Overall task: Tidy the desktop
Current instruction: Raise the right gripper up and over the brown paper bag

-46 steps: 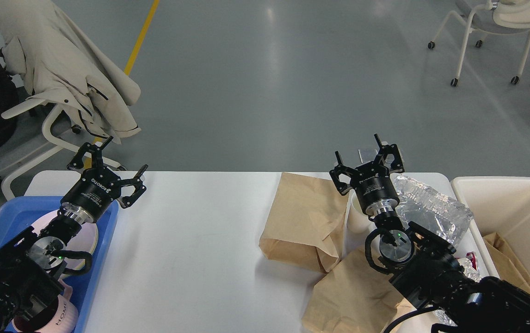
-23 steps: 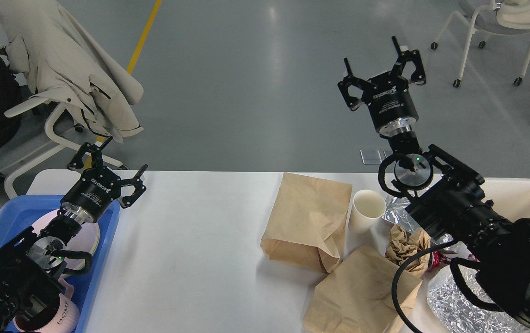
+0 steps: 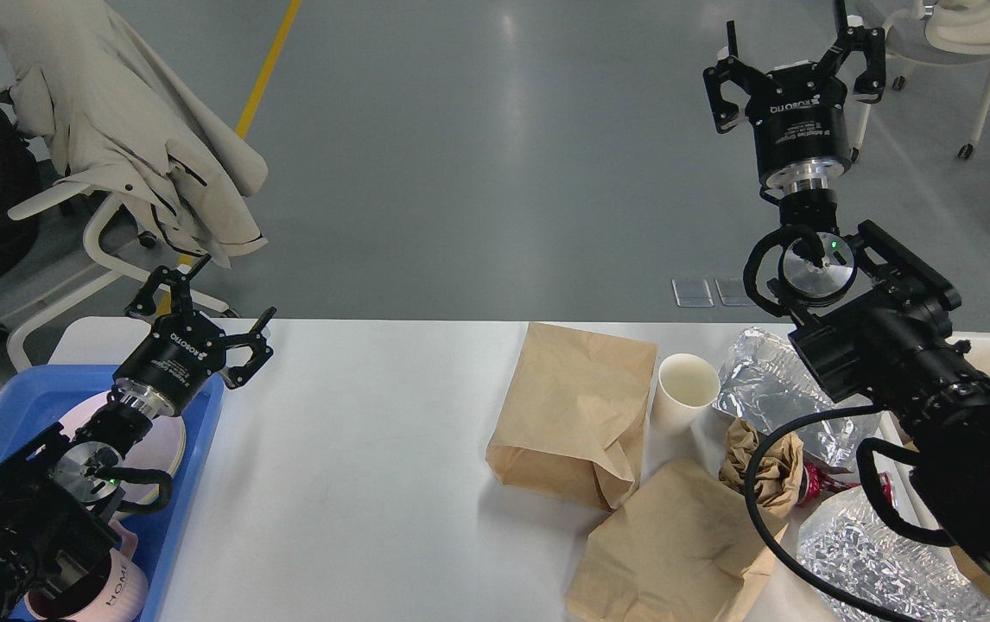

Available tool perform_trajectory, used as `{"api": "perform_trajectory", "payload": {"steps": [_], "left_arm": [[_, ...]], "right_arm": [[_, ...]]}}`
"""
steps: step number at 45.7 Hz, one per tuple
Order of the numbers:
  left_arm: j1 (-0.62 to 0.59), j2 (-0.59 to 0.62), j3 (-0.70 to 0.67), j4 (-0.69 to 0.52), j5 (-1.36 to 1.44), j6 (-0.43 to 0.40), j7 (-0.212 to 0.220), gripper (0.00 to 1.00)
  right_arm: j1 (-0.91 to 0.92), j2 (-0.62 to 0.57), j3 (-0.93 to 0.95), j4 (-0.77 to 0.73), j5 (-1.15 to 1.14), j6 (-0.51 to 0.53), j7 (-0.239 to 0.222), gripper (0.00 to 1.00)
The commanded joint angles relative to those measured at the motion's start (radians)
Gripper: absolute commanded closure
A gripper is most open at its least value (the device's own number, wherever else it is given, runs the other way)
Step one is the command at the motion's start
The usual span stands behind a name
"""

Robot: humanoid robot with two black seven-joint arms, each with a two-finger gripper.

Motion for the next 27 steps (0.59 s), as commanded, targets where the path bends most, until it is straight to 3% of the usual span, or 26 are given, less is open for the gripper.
{"api": "perform_trajectory", "payload": {"steps": [1, 16, 27], "left_arm": [[0.001, 0.000, -0.001, 0.000, 0.000, 0.000, 0.000, 0.00], [0.002, 0.000, -0.001, 0.000, 0.000, 0.000, 0.000, 0.00], [0.002, 0.000, 0.000, 0.000, 0.000, 0.000, 0.000, 0.00]], "right_arm": [[-0.024, 0.000, 0.052, -0.001, 0.001, -0.001, 0.000, 0.00], [-0.106, -0.129, 0.005, 0.001, -0.002, 0.003, -0.004, 0.00], [-0.032, -0.172, -0.316, 0.004, -0.021, -0.008, -0.029, 0.00]]}}
